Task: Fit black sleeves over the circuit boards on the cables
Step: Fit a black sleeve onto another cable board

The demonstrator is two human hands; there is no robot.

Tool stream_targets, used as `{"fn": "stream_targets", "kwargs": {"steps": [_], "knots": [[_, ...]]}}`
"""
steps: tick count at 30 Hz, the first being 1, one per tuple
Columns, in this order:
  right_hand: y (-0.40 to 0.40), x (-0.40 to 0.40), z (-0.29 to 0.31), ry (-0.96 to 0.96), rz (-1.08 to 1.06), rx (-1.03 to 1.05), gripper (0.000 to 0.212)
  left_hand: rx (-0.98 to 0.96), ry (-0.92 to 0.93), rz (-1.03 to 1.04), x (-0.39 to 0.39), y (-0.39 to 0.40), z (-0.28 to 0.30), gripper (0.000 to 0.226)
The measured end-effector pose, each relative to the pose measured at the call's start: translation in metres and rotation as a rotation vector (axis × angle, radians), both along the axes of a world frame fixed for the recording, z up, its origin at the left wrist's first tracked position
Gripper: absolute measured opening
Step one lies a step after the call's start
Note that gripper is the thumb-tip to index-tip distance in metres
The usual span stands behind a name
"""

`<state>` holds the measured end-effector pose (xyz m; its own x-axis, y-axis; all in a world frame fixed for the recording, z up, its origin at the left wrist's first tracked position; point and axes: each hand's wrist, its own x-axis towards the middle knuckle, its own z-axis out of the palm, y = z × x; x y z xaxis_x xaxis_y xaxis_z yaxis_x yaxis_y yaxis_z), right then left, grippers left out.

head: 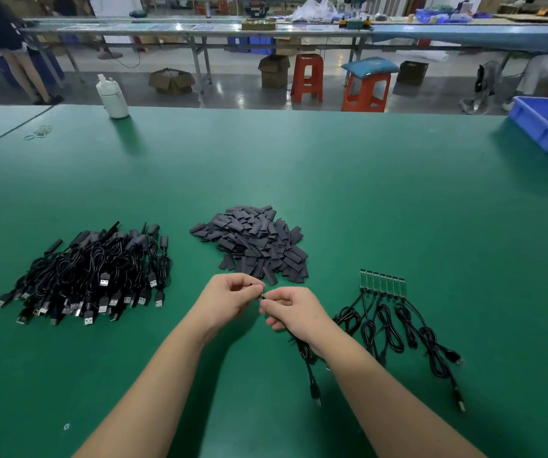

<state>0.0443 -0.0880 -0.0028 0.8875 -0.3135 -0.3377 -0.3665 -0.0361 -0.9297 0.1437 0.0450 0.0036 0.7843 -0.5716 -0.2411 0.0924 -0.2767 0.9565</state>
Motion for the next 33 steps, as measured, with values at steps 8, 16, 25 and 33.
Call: {"fn": "stream_targets", "kwargs": {"steps": [8,16,25,33], "knots": [[0.001,0.001,-0.015,0.067,-0.061,-0.077,0.016,0.435,-0.384,0.251,0.021,0.014,-0.021,0.015],[-0.002,0.000,-0.026,0.061,-0.031,-0.065,0.021,0.721,-0.442,0.181,0.035,0.018,-0.030,0.015],[-0.007,-0.003,-0.032,0.056,0.001,-0.036,0.017,0.553,-0.682,-0.246,0.027,0.035,-0.018,0.025],[-0.007,-0.004,-0.030,0.063,0.008,-0.051,0.014,0.536,-0.949,-0.222,0.008,0.050,-0.029,0.006]]}}
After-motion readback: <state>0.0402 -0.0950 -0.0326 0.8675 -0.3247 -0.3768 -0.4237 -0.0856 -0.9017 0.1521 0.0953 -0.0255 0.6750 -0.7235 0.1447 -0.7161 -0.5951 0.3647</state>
